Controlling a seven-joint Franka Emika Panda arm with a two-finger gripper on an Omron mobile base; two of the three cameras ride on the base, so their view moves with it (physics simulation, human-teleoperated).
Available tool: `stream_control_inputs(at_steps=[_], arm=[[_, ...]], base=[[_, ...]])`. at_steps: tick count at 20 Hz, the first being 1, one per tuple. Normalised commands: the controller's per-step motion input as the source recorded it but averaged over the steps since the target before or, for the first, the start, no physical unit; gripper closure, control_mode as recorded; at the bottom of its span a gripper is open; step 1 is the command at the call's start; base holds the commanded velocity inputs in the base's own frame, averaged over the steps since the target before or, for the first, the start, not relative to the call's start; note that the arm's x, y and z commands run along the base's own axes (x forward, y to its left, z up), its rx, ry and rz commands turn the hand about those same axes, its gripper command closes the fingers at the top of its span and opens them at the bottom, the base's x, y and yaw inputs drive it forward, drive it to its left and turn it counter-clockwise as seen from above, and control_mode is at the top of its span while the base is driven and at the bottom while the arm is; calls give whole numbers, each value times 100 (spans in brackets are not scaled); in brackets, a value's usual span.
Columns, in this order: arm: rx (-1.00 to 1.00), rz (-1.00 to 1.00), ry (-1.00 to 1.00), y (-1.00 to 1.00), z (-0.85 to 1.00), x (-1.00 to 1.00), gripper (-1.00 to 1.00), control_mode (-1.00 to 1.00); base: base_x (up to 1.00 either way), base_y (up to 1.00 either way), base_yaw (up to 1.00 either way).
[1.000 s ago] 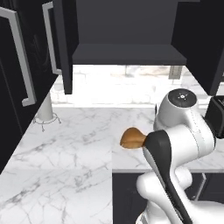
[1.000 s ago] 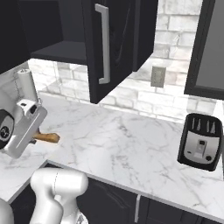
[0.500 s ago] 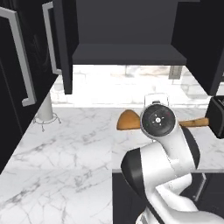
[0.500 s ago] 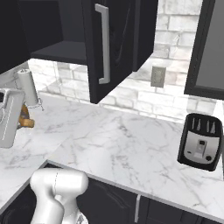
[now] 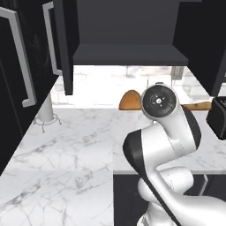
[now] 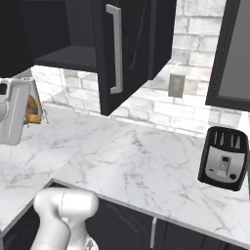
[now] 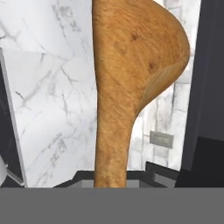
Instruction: Organize the utensils by type. Pick up the wooden spoons from the counter and place them in the open cabinet. Then pick up the metallic utensils from the counter and place them in the open drawer.
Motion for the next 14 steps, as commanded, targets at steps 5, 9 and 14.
stream_control_inputs(at_steps=[5, 9, 14], arm=[[16, 3, -1, -26, 11, 50, 100, -100], [11, 2, -4, -9, 23, 56, 100, -100], [7, 0, -3, -8, 25, 59, 100, -100]], base=[[0, 0, 0], [0, 0, 0], [0, 0, 0]])
